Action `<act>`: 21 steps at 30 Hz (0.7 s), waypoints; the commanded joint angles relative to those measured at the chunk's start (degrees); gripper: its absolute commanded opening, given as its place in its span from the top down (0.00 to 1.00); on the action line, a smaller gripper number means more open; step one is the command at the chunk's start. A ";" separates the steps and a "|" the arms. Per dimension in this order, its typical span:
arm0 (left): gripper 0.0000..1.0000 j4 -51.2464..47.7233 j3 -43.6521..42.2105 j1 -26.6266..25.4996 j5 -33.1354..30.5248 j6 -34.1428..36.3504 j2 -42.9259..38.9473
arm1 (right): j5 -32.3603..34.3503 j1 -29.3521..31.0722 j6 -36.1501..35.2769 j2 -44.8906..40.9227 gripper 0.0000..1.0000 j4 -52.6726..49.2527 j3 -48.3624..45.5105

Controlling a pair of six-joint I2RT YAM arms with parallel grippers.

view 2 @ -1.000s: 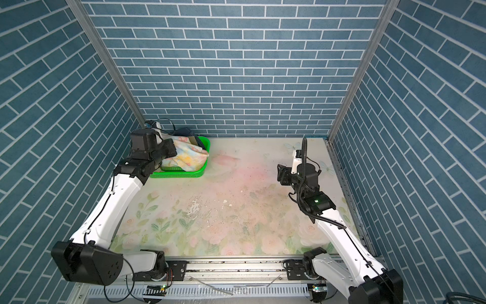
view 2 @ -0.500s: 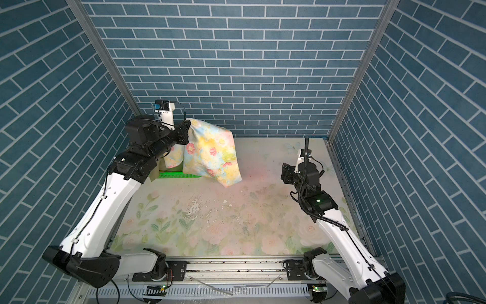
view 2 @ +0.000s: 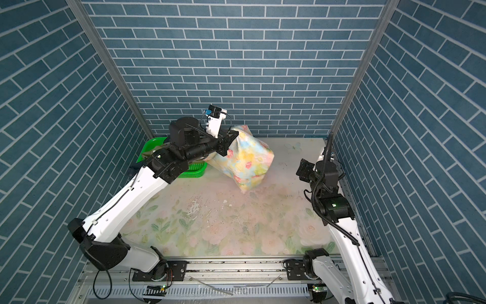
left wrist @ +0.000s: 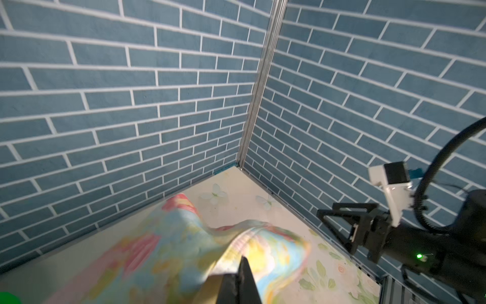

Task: Fold and stack the skirts
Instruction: 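Carry the floral skirt over the table and lay it down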

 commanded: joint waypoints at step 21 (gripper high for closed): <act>0.03 0.23 -27.93 -6.68 -0.41 8.16 0.77 | -13.99 -4.77 8.56 10.21 0.23 -6.65 -6.51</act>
